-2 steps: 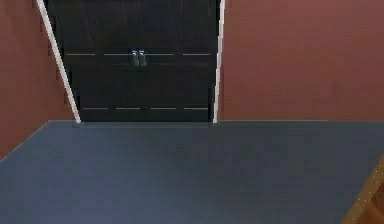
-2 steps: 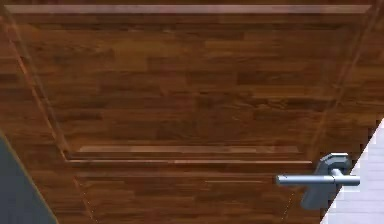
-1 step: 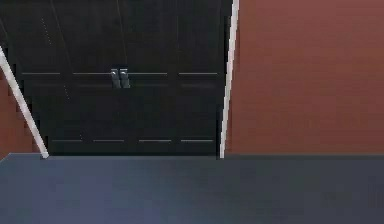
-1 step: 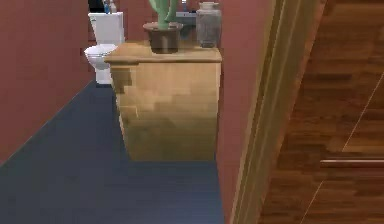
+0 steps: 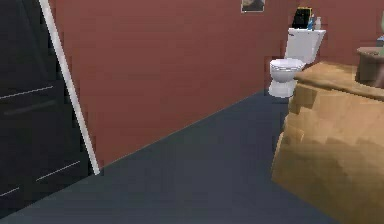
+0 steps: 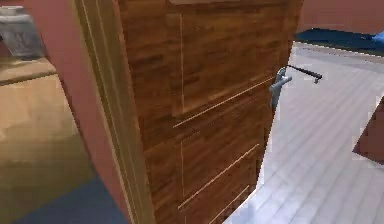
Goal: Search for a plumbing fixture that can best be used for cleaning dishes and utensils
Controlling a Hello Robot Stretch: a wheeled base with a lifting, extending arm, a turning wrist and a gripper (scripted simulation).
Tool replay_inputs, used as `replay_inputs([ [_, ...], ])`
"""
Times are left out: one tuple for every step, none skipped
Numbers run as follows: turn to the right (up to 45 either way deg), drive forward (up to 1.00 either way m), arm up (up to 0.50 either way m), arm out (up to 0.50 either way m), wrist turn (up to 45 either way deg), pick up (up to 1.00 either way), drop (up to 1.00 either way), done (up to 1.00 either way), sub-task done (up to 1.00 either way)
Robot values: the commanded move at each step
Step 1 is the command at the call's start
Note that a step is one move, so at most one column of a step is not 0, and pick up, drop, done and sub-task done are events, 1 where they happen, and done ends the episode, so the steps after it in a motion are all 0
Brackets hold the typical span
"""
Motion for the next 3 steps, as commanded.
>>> replay_inputs([
  [0.0, 0.40, 0.00, 0.00, 0.0, 0.00, 0.00, 0.00, 0.00],
  [6.0, 0.00, 0.00, 0.00, 0.0, 0.00, 0.00, 0.00, 0.00],
  [0.0, 1.00, 0.00, 0.00, 0.0, 0.00, 0.00, 0.00, 0.00],
])
